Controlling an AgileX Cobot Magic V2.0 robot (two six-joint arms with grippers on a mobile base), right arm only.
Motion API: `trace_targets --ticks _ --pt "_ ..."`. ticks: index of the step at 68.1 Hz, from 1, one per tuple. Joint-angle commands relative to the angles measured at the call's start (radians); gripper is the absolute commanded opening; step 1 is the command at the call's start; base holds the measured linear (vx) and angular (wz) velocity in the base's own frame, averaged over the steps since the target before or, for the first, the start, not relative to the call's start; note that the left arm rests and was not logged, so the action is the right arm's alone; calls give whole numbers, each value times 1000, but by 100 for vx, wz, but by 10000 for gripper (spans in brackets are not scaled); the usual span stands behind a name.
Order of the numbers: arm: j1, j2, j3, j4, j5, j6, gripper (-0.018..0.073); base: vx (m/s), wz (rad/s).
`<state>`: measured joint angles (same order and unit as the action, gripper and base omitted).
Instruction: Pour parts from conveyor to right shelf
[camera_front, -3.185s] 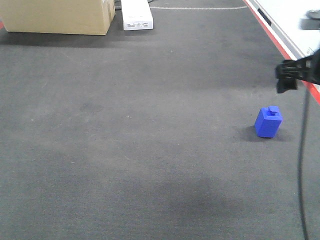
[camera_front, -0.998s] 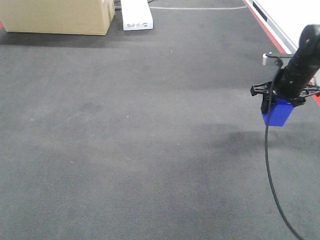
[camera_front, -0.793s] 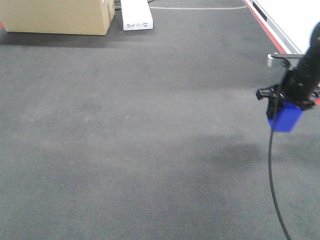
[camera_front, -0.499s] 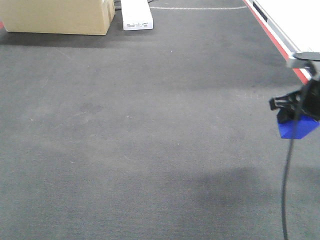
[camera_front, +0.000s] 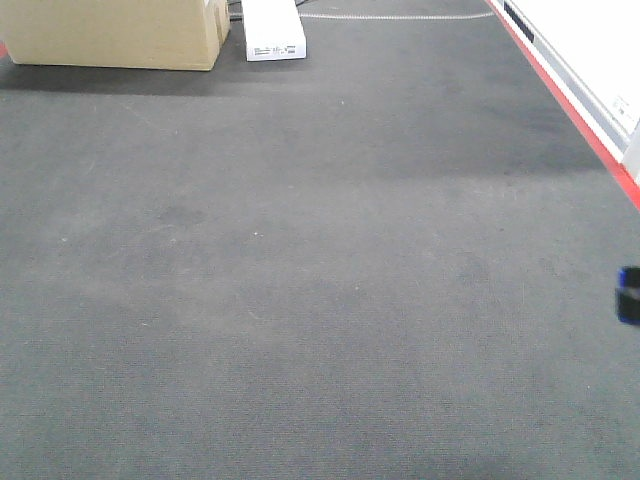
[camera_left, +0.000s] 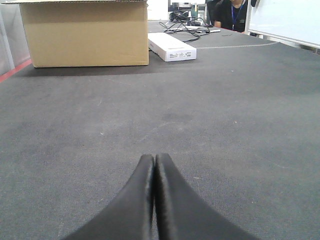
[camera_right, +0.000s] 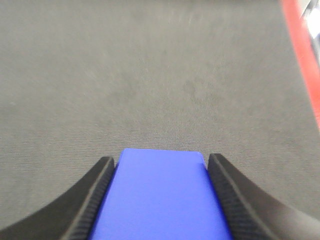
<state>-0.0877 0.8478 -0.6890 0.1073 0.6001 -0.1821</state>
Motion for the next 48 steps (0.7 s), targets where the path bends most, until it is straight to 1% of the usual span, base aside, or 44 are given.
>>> trace_targets --ticks 1,17,27,38,48 --pt "-5 -129 35 7 -86 -10 -8 0 0" --pt "-5 -404 178 13 -89 -14 -8 0 0" --pt "-5 -539 243 60 -82 -14 -8 0 0" --pt "-3 -653 254 67 -76 -24 -8 0 0" --pt "36 -688 254 48 -73 -55 -7 0 0"
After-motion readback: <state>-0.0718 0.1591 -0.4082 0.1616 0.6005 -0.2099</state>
